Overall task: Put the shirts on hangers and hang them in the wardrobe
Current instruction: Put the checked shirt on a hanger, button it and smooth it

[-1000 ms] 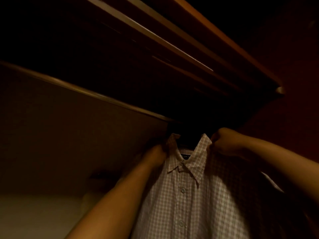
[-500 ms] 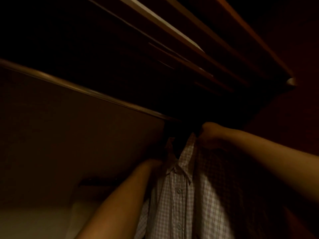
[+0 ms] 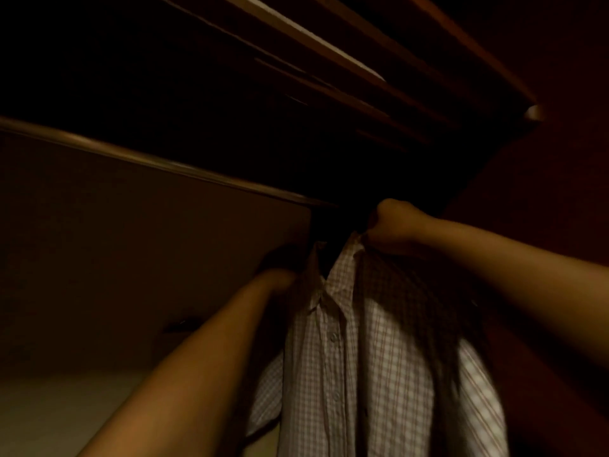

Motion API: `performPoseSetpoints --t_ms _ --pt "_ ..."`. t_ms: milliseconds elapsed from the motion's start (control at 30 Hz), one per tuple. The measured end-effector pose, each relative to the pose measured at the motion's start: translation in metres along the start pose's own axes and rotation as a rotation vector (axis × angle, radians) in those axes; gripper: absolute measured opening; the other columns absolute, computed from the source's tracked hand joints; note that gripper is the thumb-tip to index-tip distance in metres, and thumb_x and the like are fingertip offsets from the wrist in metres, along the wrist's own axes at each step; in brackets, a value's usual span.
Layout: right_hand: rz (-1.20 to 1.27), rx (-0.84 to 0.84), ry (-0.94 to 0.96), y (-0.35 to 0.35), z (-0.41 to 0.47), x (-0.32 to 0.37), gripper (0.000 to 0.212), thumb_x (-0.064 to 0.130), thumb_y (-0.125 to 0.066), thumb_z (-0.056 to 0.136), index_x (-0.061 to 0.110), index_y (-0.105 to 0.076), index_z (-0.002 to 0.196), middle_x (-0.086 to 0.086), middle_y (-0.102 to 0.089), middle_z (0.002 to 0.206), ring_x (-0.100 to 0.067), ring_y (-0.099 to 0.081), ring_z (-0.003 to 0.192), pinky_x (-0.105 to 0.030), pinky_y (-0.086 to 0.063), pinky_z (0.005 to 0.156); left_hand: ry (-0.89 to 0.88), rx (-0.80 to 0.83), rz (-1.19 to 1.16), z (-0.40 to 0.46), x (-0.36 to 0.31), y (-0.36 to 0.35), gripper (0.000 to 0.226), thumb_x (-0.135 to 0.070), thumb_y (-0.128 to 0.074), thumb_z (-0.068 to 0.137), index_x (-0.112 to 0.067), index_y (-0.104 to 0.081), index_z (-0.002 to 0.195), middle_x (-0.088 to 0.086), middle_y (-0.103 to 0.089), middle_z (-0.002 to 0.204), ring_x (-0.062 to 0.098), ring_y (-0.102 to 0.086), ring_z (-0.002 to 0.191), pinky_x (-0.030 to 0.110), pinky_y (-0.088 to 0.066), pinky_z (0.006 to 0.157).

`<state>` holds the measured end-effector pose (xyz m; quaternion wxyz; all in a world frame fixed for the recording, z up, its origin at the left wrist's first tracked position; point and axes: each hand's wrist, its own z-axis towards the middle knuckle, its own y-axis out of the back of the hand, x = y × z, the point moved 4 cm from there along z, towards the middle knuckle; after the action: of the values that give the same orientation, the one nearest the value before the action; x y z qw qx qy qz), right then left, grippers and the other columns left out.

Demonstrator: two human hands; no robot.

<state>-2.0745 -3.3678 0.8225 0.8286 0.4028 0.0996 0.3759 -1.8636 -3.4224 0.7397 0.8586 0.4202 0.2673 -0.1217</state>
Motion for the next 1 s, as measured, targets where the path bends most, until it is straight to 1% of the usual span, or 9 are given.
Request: performPoseSetpoints --t_ms 100,167,233,367,533,700,767,833,1000 --pt "0.044 -0.012 0.021 0.004 -0.007 0.001 0.015 0.016 -0.064 0.087 0.012 -0.060 0.101 -0.006 -0.061 0.102 -0.020 -0.060 0.090 -0.030 -0.048 0.069 -0.034 -0.108 0.163 -0.016 -0.012 0.030 0.044 -0.033 -0.041 0.102 -0.016 -0.041 0.142 0.009 -0.040 0.148 0.029 -0.040 0.133 0.032 -0.034 0.104" --pt "0.084 -0.005 0.022 0.010 -0.012 0.000 0.007 0.014 -0.063 0.087 0.010 -0.062 0.093 -0.010 -0.063 0.096 -0.022 -0.062 0.082 -0.029 -0.051 0.062 -0.083 -0.124 0.193 -0.032 -0.019 0.043 0.039 -0.020 -0.045 0.100 -0.009 -0.047 0.138 0.013 -0.044 0.144 0.029 -0.042 0.132 0.031 -0.033 0.104" --pt "0.116 -0.002 0.058 0.017 -0.023 0.004 0.008 0.015 -0.060 0.089 0.009 -0.062 0.084 -0.013 -0.062 0.089 -0.022 -0.061 0.075 -0.024 -0.044 0.054 -0.097 -0.161 0.136 -0.056 -0.026 0.054 0.033 -0.010 -0.048 0.098 0.000 -0.054 0.129 0.018 -0.053 0.136 0.031 -0.048 0.127 0.029 -0.036 0.100" --pt "0.259 0.014 0.183 0.022 -0.061 0.011 0.023 0.018 -0.059 0.091 0.000 -0.067 0.104 -0.020 -0.066 0.105 -0.032 -0.064 0.095 -0.034 -0.050 0.064 -0.012 -0.241 0.201 -0.127 -0.041 0.066 0.034 -0.022 -0.057 0.095 -0.002 -0.060 0.123 0.015 -0.062 0.123 0.028 -0.057 0.115 0.028 -0.043 0.090" --pt "0.600 0.160 0.306 0.000 -0.140 0.020 0.025 0.022 -0.061 0.090 -0.002 -0.069 0.093 -0.021 -0.069 0.090 -0.029 -0.063 0.074 -0.043 -0.056 0.073 0.194 -0.293 0.318 -0.248 -0.052 0.067 0.035 -0.028 -0.058 0.095 -0.007 -0.061 0.123 0.012 -0.063 0.123 0.025 -0.058 0.115 0.029 -0.045 0.092" --pt "0.774 0.469 0.292 -0.084 -0.271 0.039 0.024 0.027 -0.061 0.089 0.005 -0.067 0.083 -0.016 -0.066 0.078 -0.031 -0.061 0.072 -0.043 -0.053 0.069 0.467 -0.326 0.282 -0.406 -0.033 0.029 0.030 -0.030 -0.052 0.098 -0.009 -0.064 0.116 0.007 -0.066 0.111 0.021 -0.060 0.103 0.026 -0.042 0.082" --pt "0.755 0.631 0.296 -0.130 -0.345 0.049 0.026 0.029 -0.059 0.090 0.006 -0.065 0.081 -0.013 -0.061 0.074 -0.029 -0.058 0.073 -0.036 -0.045 0.065 0.612 -0.286 0.253 -0.485 -0.011 -0.004 0.029 -0.027 -0.051 0.099 -0.006 -0.065 0.112 0.012 -0.067 0.108 0.026 -0.061 0.102 0.024 -0.040 0.076" --pt "0.688 0.819 0.349 -0.170 -0.431 0.058 0.024 0.030 -0.056 0.093 0.009 -0.063 0.085 -0.013 -0.062 0.083 -0.030 -0.059 0.084 -0.027 -0.037 0.068 0.773 -0.240 0.224 -0.575 0.012 -0.042 0.031 -0.027 -0.051 0.098 -0.002 -0.065 0.111 0.017 -0.068 0.108 0.029 -0.062 0.103 0.026 -0.041 0.075" --pt "0.575 1.194 0.454 -0.233 -0.643 0.079 0.034 0.032 -0.054 0.096 0.006 -0.057 0.117 -0.017 -0.061 0.121 -0.033 -0.056 0.114 -0.030 -0.042 0.084 1.168 -0.126 0.134 -0.802 0.042 -0.129 0.035 -0.034 -0.051 0.097 -0.006 -0.064 0.114 0.017 -0.067 0.113 0.031 -0.060 0.110 0.035 -0.048 0.087"
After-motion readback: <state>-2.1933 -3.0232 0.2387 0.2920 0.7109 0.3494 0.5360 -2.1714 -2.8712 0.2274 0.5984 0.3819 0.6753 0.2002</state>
